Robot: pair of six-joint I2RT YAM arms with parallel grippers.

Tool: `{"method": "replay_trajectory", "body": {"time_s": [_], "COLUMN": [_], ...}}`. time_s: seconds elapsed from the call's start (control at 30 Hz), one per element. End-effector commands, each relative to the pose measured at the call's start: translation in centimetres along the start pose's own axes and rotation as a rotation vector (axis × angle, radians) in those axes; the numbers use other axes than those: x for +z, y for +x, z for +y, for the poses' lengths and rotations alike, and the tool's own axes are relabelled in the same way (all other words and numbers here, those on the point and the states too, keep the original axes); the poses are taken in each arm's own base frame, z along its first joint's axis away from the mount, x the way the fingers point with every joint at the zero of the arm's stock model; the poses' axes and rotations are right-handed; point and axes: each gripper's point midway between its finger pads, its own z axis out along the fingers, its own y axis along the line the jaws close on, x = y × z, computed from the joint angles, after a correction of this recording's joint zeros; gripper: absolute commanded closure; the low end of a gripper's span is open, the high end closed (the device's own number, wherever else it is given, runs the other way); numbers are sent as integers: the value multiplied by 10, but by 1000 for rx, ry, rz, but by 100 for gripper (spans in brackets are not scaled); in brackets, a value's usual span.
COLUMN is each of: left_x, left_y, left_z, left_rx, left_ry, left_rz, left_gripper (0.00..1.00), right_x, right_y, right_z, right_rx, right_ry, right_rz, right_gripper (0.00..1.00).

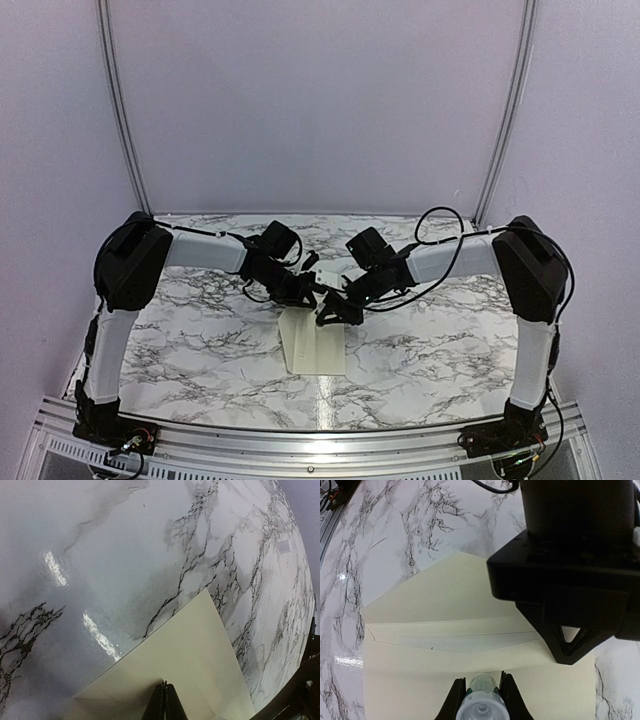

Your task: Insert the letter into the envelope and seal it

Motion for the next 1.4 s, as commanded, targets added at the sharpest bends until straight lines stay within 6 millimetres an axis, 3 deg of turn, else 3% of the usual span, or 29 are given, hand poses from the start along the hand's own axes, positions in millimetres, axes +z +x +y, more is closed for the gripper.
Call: {"method": "replay_trajectory", "body": {"time_s": [0.0, 0.4, 0.9, 1.03, 1.17, 1.37], "left_x": [12, 14, 16, 16, 16, 17], "left_y": [24, 28, 33, 33, 34, 35], "left_z": [16, 18, 25, 25, 25, 23], "left_rx": [-19, -30, -47, -48, -48, -49], "left_ry": [-55, -55, -83, -82, -83, -69], "left_rz": [87, 103, 121, 122, 124, 129], "left_gripper": [97, 100, 100, 100, 100, 100], "right_x": [1, 11, 17, 17, 17, 14], "right_y": [-13, 0, 24, 18, 12, 0], "right_z": [3, 4, 44, 48, 37, 2], "right_rx": [-18, 3, 13, -5, -10, -19], "right_ry": [-21, -39, -252, -251, -187, 3], "right_rz": [-20, 12, 81, 79, 72, 63], "right_gripper": [100, 100, 100, 100, 100, 100]}}
